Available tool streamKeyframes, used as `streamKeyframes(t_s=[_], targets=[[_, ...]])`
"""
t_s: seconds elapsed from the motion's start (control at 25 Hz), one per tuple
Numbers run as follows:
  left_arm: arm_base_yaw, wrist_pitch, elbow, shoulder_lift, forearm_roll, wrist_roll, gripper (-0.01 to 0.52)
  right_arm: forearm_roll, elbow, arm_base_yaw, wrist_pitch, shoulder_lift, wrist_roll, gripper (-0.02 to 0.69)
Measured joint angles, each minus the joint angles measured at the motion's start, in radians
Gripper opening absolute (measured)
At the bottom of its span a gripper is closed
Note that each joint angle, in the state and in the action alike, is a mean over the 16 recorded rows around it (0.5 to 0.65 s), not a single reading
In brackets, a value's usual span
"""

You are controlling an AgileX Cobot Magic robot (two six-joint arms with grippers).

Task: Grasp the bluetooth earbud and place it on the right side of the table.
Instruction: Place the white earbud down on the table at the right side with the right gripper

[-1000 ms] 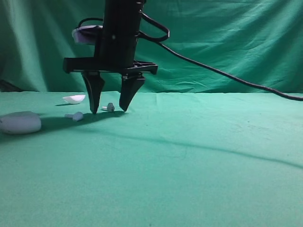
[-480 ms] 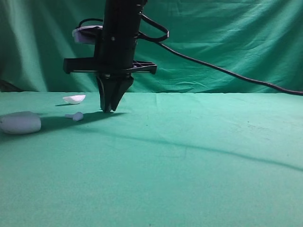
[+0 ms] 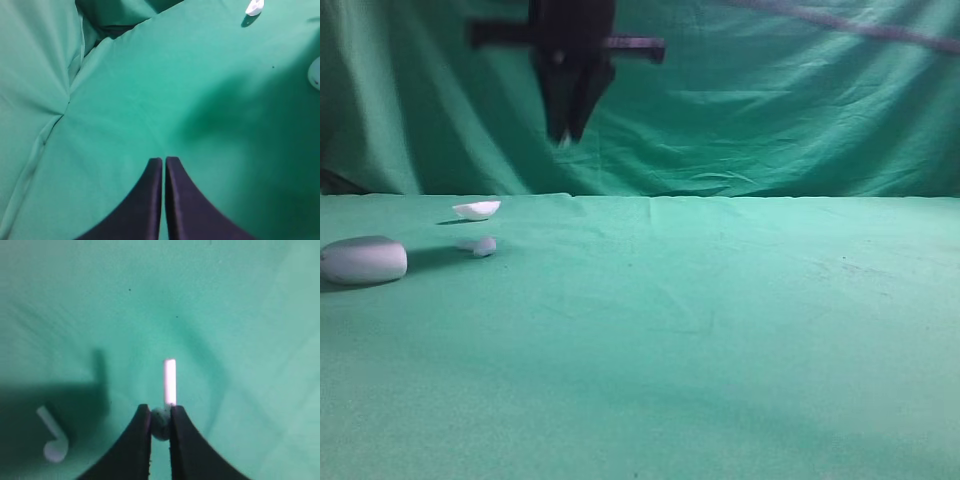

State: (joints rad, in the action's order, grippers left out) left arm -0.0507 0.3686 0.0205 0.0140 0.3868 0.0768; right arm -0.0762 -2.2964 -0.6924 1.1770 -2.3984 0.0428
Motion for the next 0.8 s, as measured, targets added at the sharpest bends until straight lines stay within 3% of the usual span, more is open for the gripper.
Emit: streamKeyframes(t_s=[0.36,0.8], targets=[[0.000,0.000,0.000,0.000,0.000,0.000,0.000,-0.078,0.119,0.090,0.068,0.255,0.029,0.086],[0.000,0.000,0.000,0.000,0.000,0.000,0.000,-0.103,0.794,0.316,-0.107,0.663,0.084,0.086]])
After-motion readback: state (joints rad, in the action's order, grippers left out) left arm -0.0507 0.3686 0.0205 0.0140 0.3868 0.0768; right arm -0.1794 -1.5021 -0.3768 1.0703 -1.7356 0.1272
